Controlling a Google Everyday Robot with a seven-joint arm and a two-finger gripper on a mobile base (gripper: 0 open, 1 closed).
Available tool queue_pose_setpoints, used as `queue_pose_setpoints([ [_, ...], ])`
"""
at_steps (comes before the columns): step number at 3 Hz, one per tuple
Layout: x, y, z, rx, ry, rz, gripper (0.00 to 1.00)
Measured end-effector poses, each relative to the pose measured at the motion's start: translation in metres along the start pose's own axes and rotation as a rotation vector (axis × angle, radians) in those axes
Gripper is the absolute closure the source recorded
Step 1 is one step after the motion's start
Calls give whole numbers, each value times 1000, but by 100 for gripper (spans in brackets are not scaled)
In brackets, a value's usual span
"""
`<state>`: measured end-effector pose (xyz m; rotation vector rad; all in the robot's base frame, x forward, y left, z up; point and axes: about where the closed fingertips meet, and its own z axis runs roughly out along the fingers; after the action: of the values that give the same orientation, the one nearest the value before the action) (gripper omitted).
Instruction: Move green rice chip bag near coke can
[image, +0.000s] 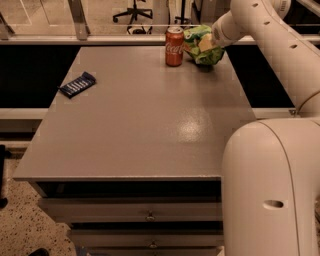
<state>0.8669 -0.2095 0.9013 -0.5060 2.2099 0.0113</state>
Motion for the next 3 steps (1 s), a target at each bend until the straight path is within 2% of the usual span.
queue_pose_setpoints([
  [1,-1,16,7,-24,14,-2,85],
  [3,11,26,9,-45,54,-10,38],
])
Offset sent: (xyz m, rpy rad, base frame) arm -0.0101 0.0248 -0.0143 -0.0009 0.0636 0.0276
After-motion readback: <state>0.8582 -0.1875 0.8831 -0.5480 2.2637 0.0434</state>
